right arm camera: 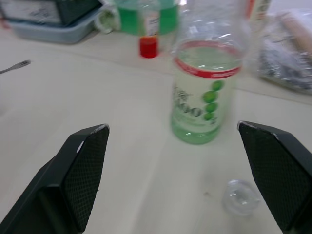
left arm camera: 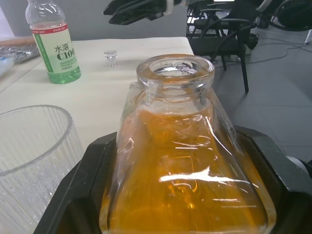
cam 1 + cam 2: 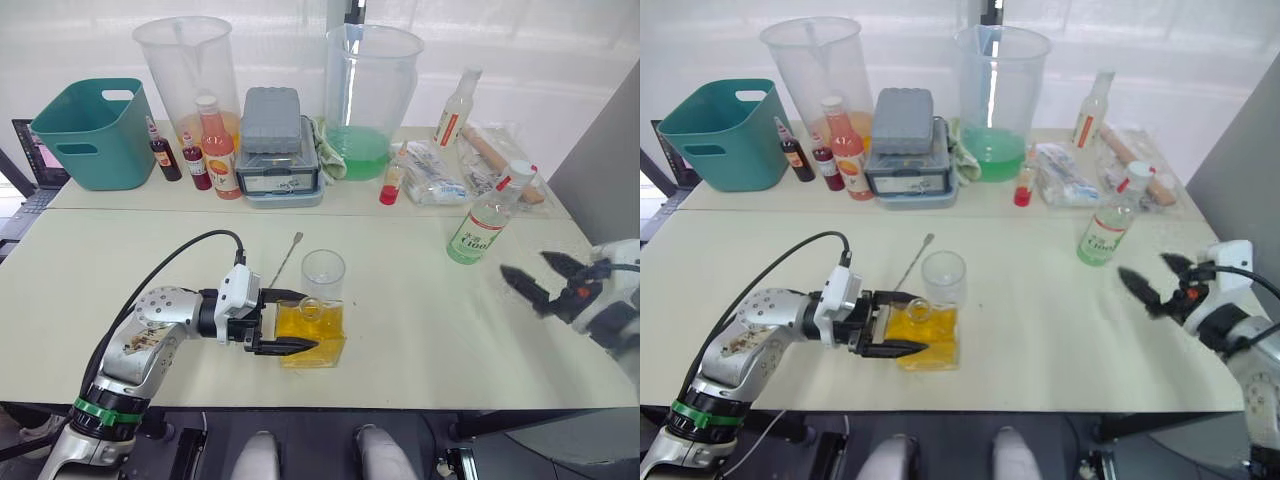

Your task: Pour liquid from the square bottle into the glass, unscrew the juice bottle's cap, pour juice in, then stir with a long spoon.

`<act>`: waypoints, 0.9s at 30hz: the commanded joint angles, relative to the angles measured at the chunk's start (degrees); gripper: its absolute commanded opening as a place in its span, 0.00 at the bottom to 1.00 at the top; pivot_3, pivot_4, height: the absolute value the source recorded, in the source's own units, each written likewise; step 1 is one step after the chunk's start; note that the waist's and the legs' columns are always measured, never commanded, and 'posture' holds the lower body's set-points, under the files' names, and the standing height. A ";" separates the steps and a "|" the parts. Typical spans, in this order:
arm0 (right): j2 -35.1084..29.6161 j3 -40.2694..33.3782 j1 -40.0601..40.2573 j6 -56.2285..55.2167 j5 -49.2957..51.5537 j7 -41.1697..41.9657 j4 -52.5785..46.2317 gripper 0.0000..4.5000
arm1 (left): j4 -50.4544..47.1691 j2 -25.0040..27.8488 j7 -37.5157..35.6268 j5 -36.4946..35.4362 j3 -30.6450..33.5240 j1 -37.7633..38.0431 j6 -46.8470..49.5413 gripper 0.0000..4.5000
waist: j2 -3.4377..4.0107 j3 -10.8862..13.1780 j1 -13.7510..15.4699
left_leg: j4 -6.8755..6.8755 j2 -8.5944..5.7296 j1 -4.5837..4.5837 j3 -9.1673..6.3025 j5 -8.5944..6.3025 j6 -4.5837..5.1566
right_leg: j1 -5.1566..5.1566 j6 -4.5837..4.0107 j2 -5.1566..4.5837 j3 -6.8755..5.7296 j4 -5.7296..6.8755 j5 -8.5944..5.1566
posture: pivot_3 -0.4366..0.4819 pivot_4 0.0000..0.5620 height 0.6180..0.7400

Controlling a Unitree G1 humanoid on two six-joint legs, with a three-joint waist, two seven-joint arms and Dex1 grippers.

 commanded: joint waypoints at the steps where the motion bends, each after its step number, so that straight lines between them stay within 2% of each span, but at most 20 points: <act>1: -2.50 -0.81 0.50 3.94 6.96 5.44 -7.38 0.99 | -1.72 0.28 1.61 -2.11 2.46 -0.67 1.80 0.62 | -0.01 0.01 0.01 | 0.00 0.00 0.00 0.00 0.00 0.00 | -0.01 0.00 0.00 0.00 0.00 0.00 | 0.48 0.27 0.99; 5: -3.80 1.30 -1.42 7.28 12.34 8.79 -11.03 0.99 | -5.42 1.53 3.26 -5.32 4.78 0.17 5.72 0.62 | -0.09 0.05 -0.03 | 0.00 0.00 -0.03 0.00 0.00 0.00 | -0.05 0.01 0.00 -0.01 0.00 0.00 | 0.48 0.27 0.99; 10: -2.32 7.97 -6.07 7.49 12.54 9.53 -12.34 0.99 | -10.15 3.50 6.64 -9.72 9.73 2.73 10.81 0.62 | -0.13 0.13 -0.28 | 0.00 0.06 -0.07 0.01 -0.05 0.09 | -0.16 0.01 0.04 -0.03 0.02 0.00 | 0.48 0.27 0.99; 17: -0.32 14.62 -9.37 5.76 10.62 14.71 -7.82 0.99 | -16.93 9.31 10.56 -15.13 22.05 10.77 16.39 0.62 | -0.24 0.22 -0.12 | 0.00 0.06 -0.15 0.01 -0.12 0.18 | -0.21 0.18 0.03 -0.05 0.01 0.02 | 0.48 0.27 0.99; 22: 1.38 17.85 -10.46 3.57 7.72 17.27 -5.03 0.99 | -15.94 12.16 12.97 -19.84 30.75 12.01 20.17 0.62 | -0.27 0.24 0.13 | 0.00 0.07 -0.16 0.01 -0.12 0.18 | -0.23 0.00 0.02 -0.08 0.02 -0.08 | 0.48 0.27 0.99; 27: 2.62 19.20 -11.29 2.46 6.20 17.73 -4.23 0.99 | -9.52 15.24 16.22 -17.97 32.67 6.54 21.35 0.62 | -0.28 0.24 0.14 | 0.00 0.07 -0.14 0.01 -0.12 0.18 | -0.23 0.00 0.03 -0.09 0.02 -0.08 | 0.48 0.27 0.99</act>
